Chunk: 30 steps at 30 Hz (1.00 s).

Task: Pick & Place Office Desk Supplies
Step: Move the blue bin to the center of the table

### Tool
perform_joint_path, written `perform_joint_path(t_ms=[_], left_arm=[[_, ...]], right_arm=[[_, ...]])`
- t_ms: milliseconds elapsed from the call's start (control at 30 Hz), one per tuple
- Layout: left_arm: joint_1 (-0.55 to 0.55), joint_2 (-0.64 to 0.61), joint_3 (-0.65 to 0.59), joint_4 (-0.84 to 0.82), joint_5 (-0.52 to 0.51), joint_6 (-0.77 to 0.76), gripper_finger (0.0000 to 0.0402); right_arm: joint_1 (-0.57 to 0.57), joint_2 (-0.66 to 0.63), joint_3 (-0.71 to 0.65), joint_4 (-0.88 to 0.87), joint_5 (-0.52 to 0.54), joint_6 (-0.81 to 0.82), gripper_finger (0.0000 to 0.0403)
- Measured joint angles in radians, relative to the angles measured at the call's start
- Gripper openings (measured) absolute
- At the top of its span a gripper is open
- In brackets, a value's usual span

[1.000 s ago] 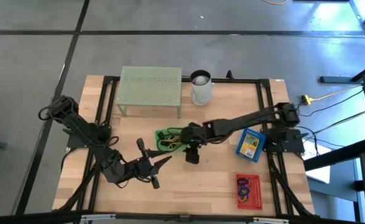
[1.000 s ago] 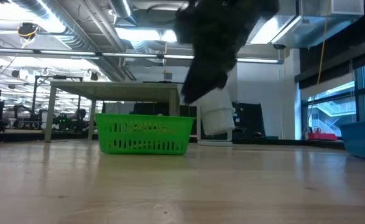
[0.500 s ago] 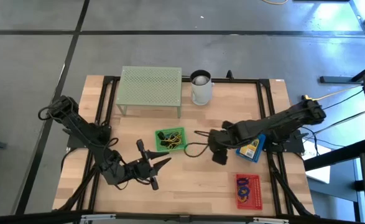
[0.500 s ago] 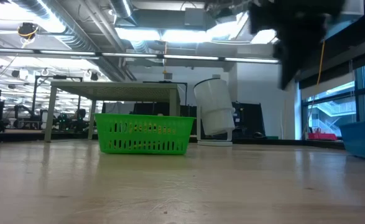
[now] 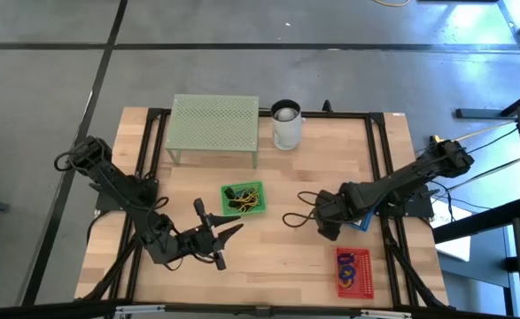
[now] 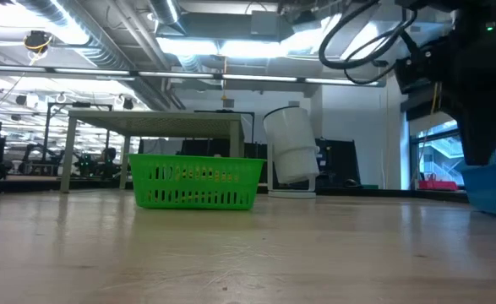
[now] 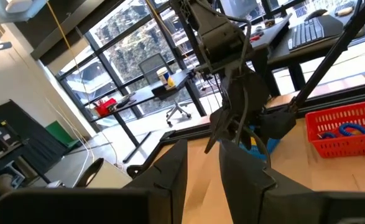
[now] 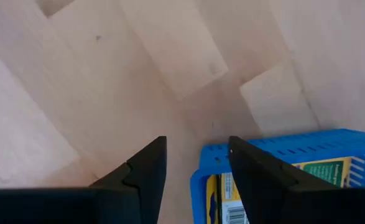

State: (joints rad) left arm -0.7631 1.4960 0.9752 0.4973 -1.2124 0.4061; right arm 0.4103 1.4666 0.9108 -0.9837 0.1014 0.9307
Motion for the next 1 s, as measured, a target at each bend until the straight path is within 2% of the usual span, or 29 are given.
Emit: perform_joint_path(t_ms=[133, 333, 500, 800, 1000], left_arm=[[0.000, 0.000, 0.000, 0.000, 0.000, 0.000, 0.0086], [0.000, 0.000, 0.000, -0.020, 0.000, 0.000, 0.0086], [0.000, 0.000, 0.000, -0.059, 0.000, -0.002, 0.0086], [0.000, 0.000, 0.000, -0.062, 0.000, -0.002, 0.0086], [0.000, 0.000, 0.000, -0.064, 0.000, -0.002, 0.0086]], right_arm=[[0.000, 0.000, 0.000, -0.016, -0.001, 0.028, 0.0172], [0.007, 0.000, 0.028, -0.110, -0.051, 0.158, 0.0172], [0.041, 0.000, 0.087, -0.195, -0.012, 0.216, 0.0172], [0.119, 0.007, 0.054, -0.193, -0.058, 0.369, 0.0172], [0.142, 0.007, 0.008, -0.160, -0.074, 0.397, 0.0172]])
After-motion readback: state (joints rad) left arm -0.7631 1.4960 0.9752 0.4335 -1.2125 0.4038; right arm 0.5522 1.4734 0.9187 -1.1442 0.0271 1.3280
